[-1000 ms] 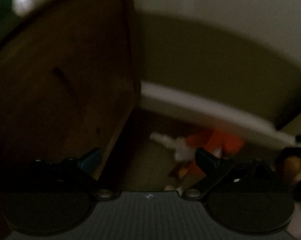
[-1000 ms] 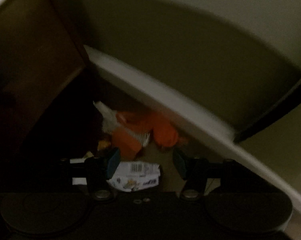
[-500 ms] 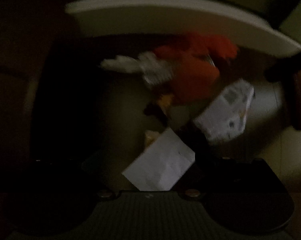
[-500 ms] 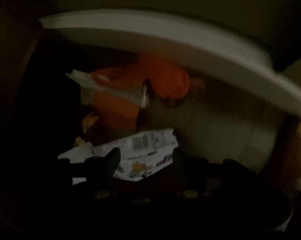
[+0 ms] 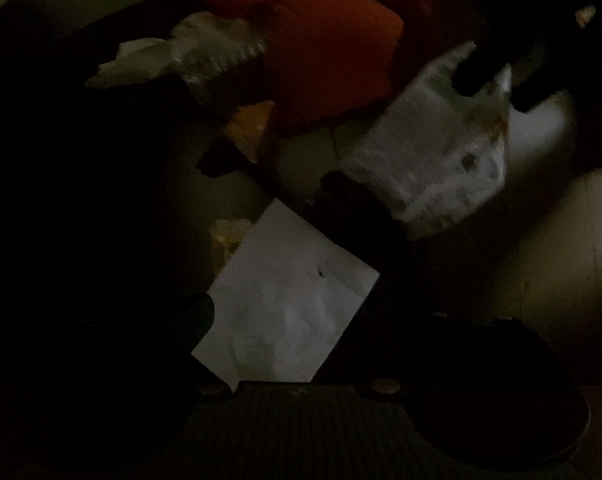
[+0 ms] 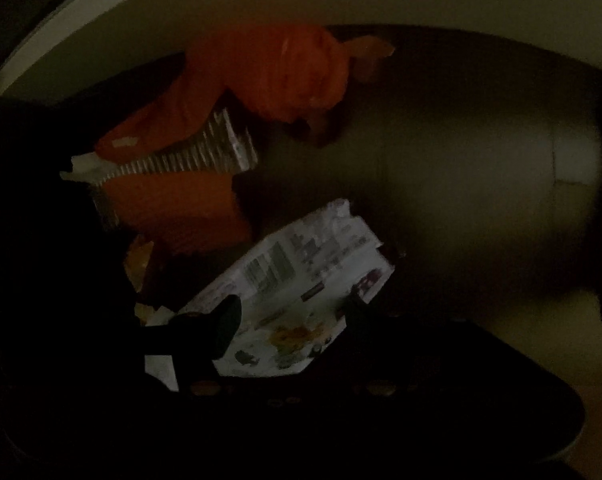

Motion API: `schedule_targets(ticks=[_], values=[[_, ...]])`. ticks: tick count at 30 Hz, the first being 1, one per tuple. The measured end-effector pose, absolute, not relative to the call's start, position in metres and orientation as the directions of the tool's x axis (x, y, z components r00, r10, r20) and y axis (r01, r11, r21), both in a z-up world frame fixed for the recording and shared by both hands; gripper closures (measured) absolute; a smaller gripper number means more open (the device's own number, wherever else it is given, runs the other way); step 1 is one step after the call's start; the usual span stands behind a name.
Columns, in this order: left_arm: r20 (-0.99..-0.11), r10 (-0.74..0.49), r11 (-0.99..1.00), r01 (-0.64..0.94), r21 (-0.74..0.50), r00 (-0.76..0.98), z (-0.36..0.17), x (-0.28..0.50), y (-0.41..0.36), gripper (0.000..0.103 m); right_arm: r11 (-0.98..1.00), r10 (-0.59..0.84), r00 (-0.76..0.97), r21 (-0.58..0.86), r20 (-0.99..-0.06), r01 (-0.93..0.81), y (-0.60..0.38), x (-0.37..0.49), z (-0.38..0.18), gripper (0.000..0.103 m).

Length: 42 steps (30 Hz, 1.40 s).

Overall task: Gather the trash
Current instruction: 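Grasp white tissue with the left tool while the right tool grasps the purple-printed wrapper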

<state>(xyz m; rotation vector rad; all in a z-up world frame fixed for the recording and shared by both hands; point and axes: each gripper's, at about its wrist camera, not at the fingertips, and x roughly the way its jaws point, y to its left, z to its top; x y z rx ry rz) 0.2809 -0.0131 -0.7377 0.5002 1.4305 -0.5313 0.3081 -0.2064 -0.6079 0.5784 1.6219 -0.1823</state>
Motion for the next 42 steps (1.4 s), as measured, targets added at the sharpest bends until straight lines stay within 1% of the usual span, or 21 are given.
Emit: schedule_targets(ticks=[1, 3, 4, 5, 6, 7, 9, 10, 12, 14, 15, 16, 17, 18, 20, 22, 23, 27, 35, 39, 42], values=[[-0.997, -0.029, 0.775, 0.632, 0.025, 0.074, -0.74, 0.278, -0.015, 0.015, 0.857, 0.262, -0.039, 0.214, -0.964, 0.469, -0.205, 0.309, -0.611, 0.046], [-0.997, -0.015, 0.762, 0.647, 0.034, 0.07, -0.746, 0.275, -0.016, 0.025, 0.858, 0.262, -0.054, 0.208, -0.963, 0.469, -0.202, 0.309, -0.618, 0.046], [-0.998, -0.007, 0.761, 0.648, 0.039, 0.069, -0.748, 0.275, -0.016, 0.027, 0.857, 0.263, -0.059, 0.205, -0.963, 0.472, -0.202, 0.31, -0.62, 0.046], [-0.998, -0.001, 0.761, 0.647, 0.042, 0.067, -0.75, 0.274, -0.015, 0.031, 0.855, 0.266, -0.061, 0.206, -0.962, 0.475, -0.2, 0.311, -0.622, 0.046], [-0.998, 0.002, 0.762, 0.646, 0.043, 0.064, -0.752, 0.274, -0.015, 0.037, 0.854, 0.269, -0.062, 0.208, -0.961, 0.477, -0.2, 0.312, -0.624, 0.046], [-0.998, 0.006, 0.766, 0.642, 0.044, 0.062, -0.753, 0.275, -0.013, 0.041, 0.853, 0.269, -0.064, 0.207, -0.961, 0.48, -0.198, 0.313, -0.625, 0.046], [-0.998, 0.012, 0.775, 0.63, 0.048, 0.061, -0.754, 0.275, -0.011, 0.052, 0.848, 0.271, -0.065, 0.207, -0.96, 0.488, -0.196, 0.315, -0.628, 0.046], [-0.998, 0.015, 0.779, 0.625, 0.05, 0.061, -0.754, 0.275, -0.01, 0.055, 0.847, 0.272, -0.064, 0.208, -0.96, 0.49, -0.195, 0.316, -0.629, 0.046], [-0.997, 0.018, 0.786, 0.615, 0.058, 0.071, -0.753, 0.275, -0.006, 0.067, 0.855, 0.257, -0.054, 0.201, -0.965, 0.478, -0.193, 0.317, -0.628, 0.048], [-0.996, 0.022, 0.796, 0.602, 0.067, 0.082, -0.752, 0.275, -0.004, 0.075, 0.861, 0.254, -0.039, 0.208, -0.966, 0.465, -0.191, 0.319, -0.627, 0.05], [-0.996, 0.02, 0.802, 0.594, 0.067, 0.085, -0.751, 0.275, -0.003, 0.08, 0.862, 0.254, -0.036, 0.209, -0.967, 0.462, -0.191, 0.32, -0.628, 0.055], [-0.996, 0.019, 0.808, 0.585, 0.067, 0.088, -0.751, 0.275, -0.002, 0.084, 0.865, 0.254, -0.04, 0.208, -0.966, 0.457, -0.19, 0.32, -0.629, 0.063], [-0.996, 0.022, 0.814, 0.577, 0.07, 0.09, -0.75, 0.275, -0.002, 0.088, 0.866, 0.257, -0.043, 0.211, -0.965, 0.454, -0.19, 0.321, -0.63, 0.081], [-0.996, 0.02, 0.82, 0.569, 0.067, 0.089, -0.749, 0.276, -0.001, 0.091, 0.864, 0.261, -0.047, 0.212, -0.964, 0.457, -0.19, 0.321, -0.632, 0.093], [-0.996, 0.016, 0.827, 0.558, 0.061, 0.086, -0.75, 0.276, 0.0, 0.096, 0.863, 0.263, -0.047, 0.212, -0.964, 0.459, -0.193, 0.32, -0.632, 0.096], [-0.996, 0.018, 0.828, 0.557, 0.065, 0.088, -0.75, 0.275, -0.001, 0.097, 0.878, 0.243, -0.039, 0.203, -0.969, 0.434, -0.192, 0.32, -0.631, 0.101], [-0.996, 0.018, 0.827, 0.558, 0.065, 0.09, -0.748, 0.276, 0.0, 0.1, 0.884, 0.24, -0.033, 0.204, -0.97, 0.42, -0.191, 0.32, -0.63, 0.103], [-0.994, 0.007, 0.842, 0.535, 0.063, 0.106, -0.744, 0.277, -0.002, 0.101, 0.905, 0.24, 0.014, 0.229, -0.971, 0.358, -0.19, 0.317, -0.615, 0.103], [-0.989, 0.009, 0.896, 0.438, 0.074, 0.15, -0.71, 0.27, 0.011, 0.101, 0.953, 0.206, 0.108, 0.224, -0.973, 0.202, -0.195, 0.311, -0.565, 0.103], [-0.982, 0.011, 0.913, 0.399, 0.087, 0.189, -0.681, 0.269, 0.015, 0.101, 0.977, 0.182, 0.175, 0.199, -0.968, 0.082, -0.189, 0.309, -0.527, 0.103], [-0.974, 0.002, 0.926, 0.367, 0.088, 0.228, -0.645, 0.278, 0.026, 0.101, 0.983, 0.179, 0.235, 0.186, -0.955, 0.008, -0.18, 0.307, -0.493, 0.103]])
